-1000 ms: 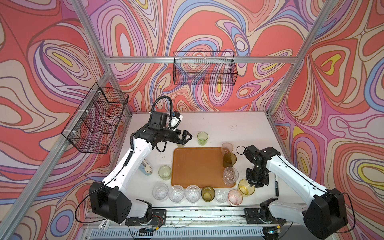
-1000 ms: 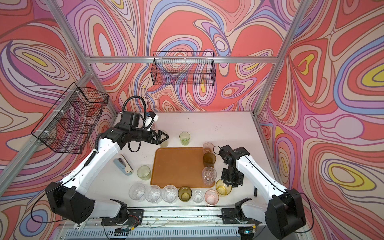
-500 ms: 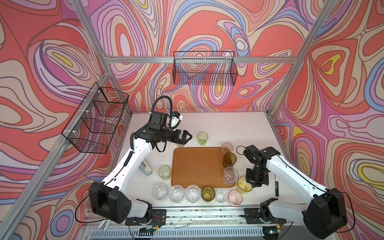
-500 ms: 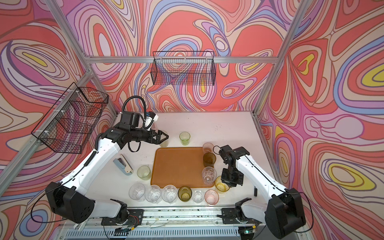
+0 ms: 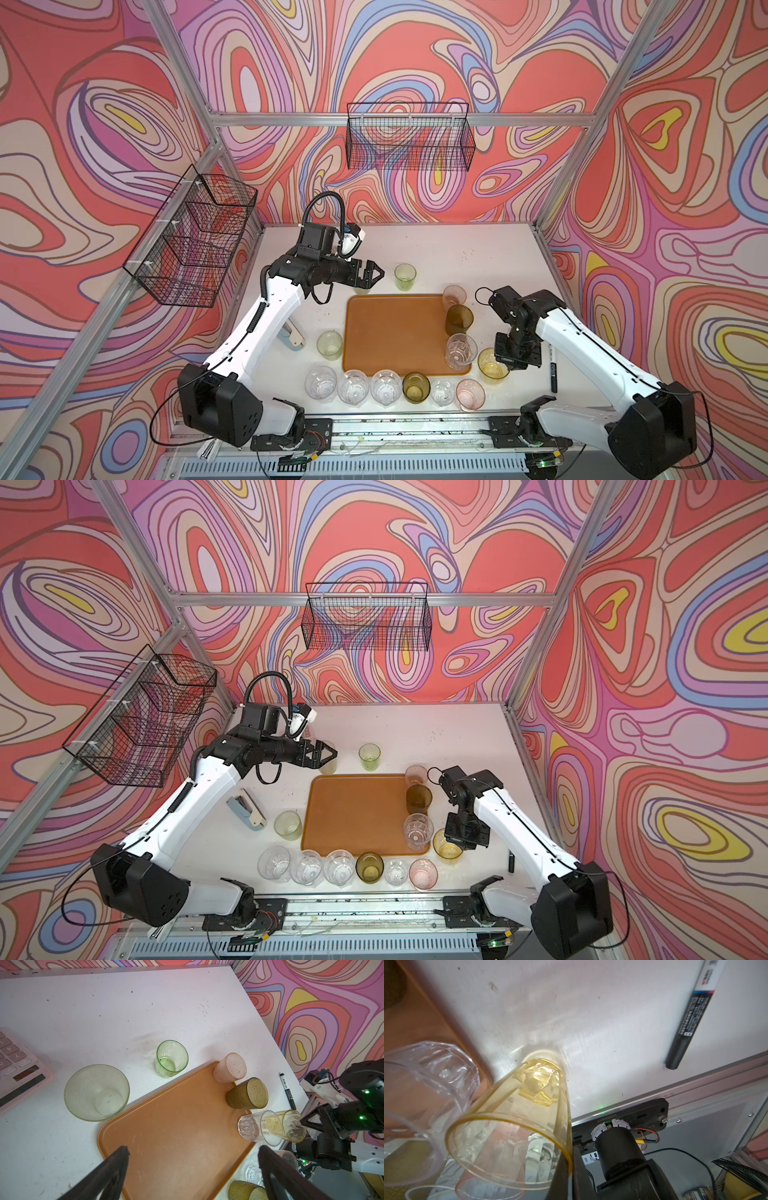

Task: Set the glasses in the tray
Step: 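Lift the yellow glass and carry it over the tray's far corner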

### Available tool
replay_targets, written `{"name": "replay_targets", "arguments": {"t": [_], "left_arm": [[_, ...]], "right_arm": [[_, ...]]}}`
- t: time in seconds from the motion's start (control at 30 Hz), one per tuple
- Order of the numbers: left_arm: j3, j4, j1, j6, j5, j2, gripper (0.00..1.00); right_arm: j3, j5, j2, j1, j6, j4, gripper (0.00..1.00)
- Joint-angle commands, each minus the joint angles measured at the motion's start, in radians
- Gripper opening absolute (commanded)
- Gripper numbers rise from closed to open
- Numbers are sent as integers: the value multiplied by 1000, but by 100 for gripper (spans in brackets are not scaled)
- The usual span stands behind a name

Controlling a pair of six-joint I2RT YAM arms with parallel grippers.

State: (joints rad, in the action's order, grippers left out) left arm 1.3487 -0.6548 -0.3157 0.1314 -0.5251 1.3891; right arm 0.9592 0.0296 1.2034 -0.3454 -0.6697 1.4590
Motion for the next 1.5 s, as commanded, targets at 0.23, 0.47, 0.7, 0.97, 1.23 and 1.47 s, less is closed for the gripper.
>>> {"name": "replay_targets", "arguments": {"t": [0.23,0.47,0.7,0.97,1.23,1.47], "left_arm": [[29,-21,-7,-17,5,-24,100],[27,-20,-9,-15,-2,-18,100],[29,-22,-9,-16,5,-18,100],[29,-24,-8,-19,12,-19,100],[30,-26,-11,-19,9,-12,100],[29,-20,-11,-14,8,-13,100]], "right_arm": [[156,131,6,9,24,75,0],[292,208,44,29,56,105,0],[460,248,121,37,130,107,0],[617,213,231,39,219,69,0],[806,155,360,39,297,44,0],[941,42,456,38,332,2,0]]}}
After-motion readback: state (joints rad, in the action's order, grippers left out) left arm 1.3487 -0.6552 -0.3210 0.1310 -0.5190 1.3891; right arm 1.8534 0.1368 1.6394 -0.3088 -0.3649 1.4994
